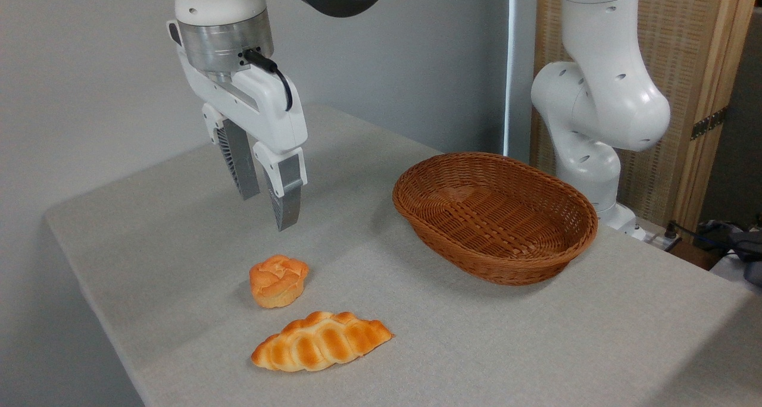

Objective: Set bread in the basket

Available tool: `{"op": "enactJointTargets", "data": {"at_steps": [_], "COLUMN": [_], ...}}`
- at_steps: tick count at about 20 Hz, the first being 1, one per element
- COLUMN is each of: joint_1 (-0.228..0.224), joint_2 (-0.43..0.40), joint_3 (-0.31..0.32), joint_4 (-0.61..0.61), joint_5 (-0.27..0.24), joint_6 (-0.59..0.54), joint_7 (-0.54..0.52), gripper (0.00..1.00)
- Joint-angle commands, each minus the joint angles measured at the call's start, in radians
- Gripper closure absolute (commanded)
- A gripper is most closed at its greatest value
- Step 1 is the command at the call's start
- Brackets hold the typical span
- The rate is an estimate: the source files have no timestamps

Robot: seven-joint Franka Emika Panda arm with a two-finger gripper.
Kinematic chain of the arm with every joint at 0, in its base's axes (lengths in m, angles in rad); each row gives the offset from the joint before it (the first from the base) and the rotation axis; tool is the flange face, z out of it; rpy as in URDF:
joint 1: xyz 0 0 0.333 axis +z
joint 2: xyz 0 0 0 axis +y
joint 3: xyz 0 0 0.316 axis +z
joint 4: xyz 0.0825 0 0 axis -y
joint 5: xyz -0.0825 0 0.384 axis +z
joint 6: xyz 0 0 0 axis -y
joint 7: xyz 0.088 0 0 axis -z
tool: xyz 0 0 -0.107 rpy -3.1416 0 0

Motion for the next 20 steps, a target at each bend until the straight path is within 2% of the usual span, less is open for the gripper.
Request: {"op": "enactJointTargets", "data": {"at_steps": [1, 8, 11, 14, 16, 17, 19, 20], "joint_1": [-0.008, -0.026, -0.038, -0.045, -0.071, -0.072, -0.095, -0.100], "joint_2": [-0.006, 0.000, 0.020, 0.028, 0.042, 0.054, 0.081, 0.094], "joint_3": [0.014, -0.015, -0.024, -0.024, -0.027, -0.029, -0.035, -0.036], "joint_4": [-0.017, -0.112, -0.122, -0.150, -0.161, -0.161, -0.159, -0.159], "joint_5": [-0.019, -0.013, -0.010, -0.007, -0.004, 0.010, 0.076, 0.085], "joint_6": [0.033, 0.188, 0.202, 0.200, 0.200, 0.200, 0.202, 0.205], "joint_7": [0.023, 0.027, 0.040, 0.095, 0.100, 0.110, 0.168, 0.181], "gripper": [0.00, 0.00, 0.00, 0.00, 0.00, 0.00, 0.00, 0.00]}}
